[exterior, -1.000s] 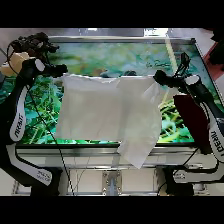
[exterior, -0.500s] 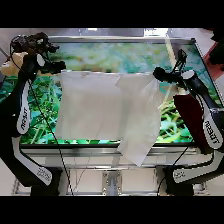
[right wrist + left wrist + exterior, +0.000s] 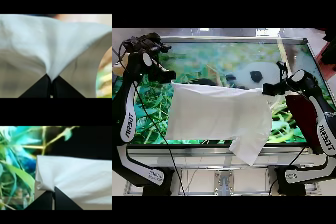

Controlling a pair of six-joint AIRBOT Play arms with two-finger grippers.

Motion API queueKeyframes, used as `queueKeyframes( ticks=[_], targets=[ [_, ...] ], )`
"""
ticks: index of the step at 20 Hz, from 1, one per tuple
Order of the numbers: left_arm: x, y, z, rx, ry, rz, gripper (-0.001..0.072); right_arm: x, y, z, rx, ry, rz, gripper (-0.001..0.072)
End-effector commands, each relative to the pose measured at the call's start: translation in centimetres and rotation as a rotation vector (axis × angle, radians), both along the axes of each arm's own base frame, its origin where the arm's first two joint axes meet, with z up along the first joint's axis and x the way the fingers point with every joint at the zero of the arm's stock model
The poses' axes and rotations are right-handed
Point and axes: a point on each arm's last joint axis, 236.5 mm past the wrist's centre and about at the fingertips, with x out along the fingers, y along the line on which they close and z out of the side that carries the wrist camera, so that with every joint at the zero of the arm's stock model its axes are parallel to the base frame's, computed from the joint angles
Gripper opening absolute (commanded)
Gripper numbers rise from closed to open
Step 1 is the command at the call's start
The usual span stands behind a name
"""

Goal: Fold the shirts.

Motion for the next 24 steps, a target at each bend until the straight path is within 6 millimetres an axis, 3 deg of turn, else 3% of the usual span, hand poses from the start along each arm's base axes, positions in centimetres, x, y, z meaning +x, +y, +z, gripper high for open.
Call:
queueKeyframes(
  ticks=[1,4,10,11,12,13,15,18,19,21,24],
  targets=[
    [-4.6,-0.1,-3.9,0.0,0.089,-0.011,0.0004,-3.6,-0.1,-3.7,-0.027,0.12,0.016,0.0032],
    [-4.7,-0.1,-6.3,-0.004,0.063,0.01,0.0005,-3.7,-0.2,-5.0,-0.025,0.108,-0.013,0.0032],
    [-3.1,0.0,-6.2,-0.012,-0.006,0.043,0.0008,-4.5,-0.6,-6.3,-0.037,0.128,-0.028,0.0062],
    [-3.0,0.1,-5.9,-0.009,-0.007,0.042,0.007,-4.6,-0.7,-6.1,-0.034,0.134,-0.039,0.0182],
    [-2.9,0.2,-5.2,-0.01,-0.015,0.049,0.0211,-4.7,-1.0,-5.5,-0.032,0.133,-0.052,0.0324],
    [-2.5,0.2,-3.5,-0.016,-0.048,0.064,0.0311,-5.2,-1.3,-4.6,-0.033,0.141,-0.057,0.0335],
    [-2.0,0.5,1.4,-0.005,-0.153,0.059,0.0311,-7.1,-2.6,-1.5,-0.059,0.16,-0.035,0.0337],
    [-4.5,1.8,7.7,0.055,-0.233,0.055,0.0311,-11.5,-5.2,2.4,-0.105,0.2,-0.077,0.0354],
    [-5.4,2.0,9.4,0.072,-0.257,0.05,0.0311,-14.0,-5.3,2.5,-0.097,0.249,-0.081,0.0412],
    [-6.8,2.4,12.3,0.09,-0.321,0.052,0.0311,-19.4,-4.9,0.6,-0.066,0.362,-0.114,0.0444],
    [-7.8,2.3,14.7,0.09,-0.376,0.054,0.0311,-25.6,-1.1,-3.0,0.105,0.493,-0.177,0.0482]
  ],
)
